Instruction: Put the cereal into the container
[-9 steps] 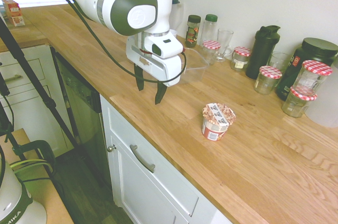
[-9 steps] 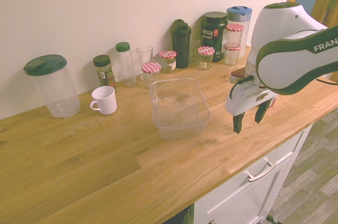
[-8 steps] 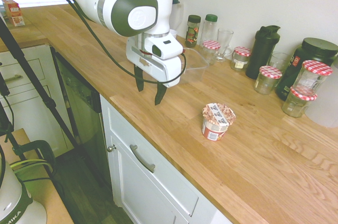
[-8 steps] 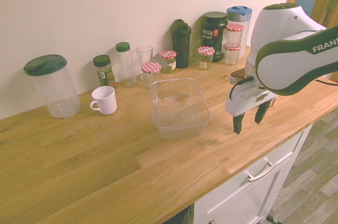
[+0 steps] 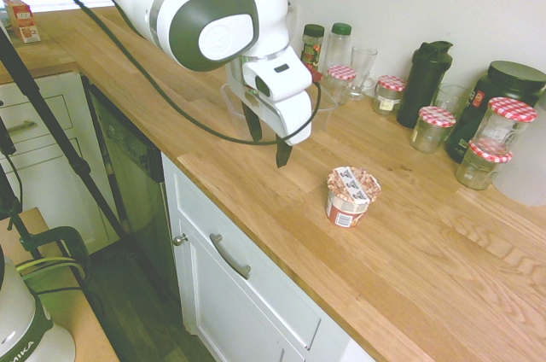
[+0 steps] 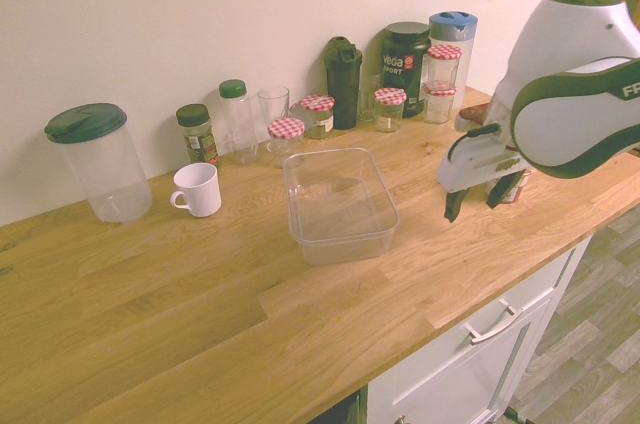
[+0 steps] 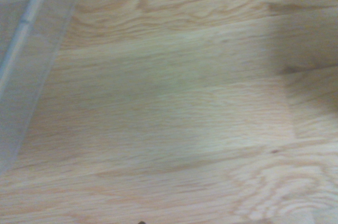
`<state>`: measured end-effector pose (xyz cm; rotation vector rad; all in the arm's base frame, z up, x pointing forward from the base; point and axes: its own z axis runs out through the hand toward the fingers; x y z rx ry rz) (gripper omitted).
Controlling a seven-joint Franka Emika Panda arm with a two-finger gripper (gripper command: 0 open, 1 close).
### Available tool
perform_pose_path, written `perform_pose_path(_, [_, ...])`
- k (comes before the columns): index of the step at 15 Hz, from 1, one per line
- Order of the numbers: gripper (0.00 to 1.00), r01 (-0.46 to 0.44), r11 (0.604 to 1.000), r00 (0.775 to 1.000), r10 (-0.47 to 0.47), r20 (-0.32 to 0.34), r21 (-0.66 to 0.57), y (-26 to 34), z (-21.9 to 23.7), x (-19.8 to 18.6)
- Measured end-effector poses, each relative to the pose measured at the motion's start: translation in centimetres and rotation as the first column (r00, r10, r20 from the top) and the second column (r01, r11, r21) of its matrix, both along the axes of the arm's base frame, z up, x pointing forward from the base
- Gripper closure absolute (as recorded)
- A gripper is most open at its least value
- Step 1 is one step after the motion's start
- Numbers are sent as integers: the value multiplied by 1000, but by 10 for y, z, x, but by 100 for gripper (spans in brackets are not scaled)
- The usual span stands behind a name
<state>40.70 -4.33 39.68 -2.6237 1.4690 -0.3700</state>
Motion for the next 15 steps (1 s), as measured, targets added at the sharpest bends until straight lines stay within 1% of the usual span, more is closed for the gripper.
perform_pose_path(4, [0, 48, 998, 999, -48, 14, 35, -33, -13, -25])
perform_pose_path(8, [0, 112, 993, 992, -115, 58, 47, -65, -8, -28])
perform_pose_path(10, [0, 141, 989, 988, -144, 63, 47, -84, -11, -32])
perform_pose_path(13, [0, 174, 985, 981, -175, 78, 20, -102, -22, -32])
perform_pose_path(15, [0, 206, 978, 974, -201, 105, -43, -111, -31, -27])
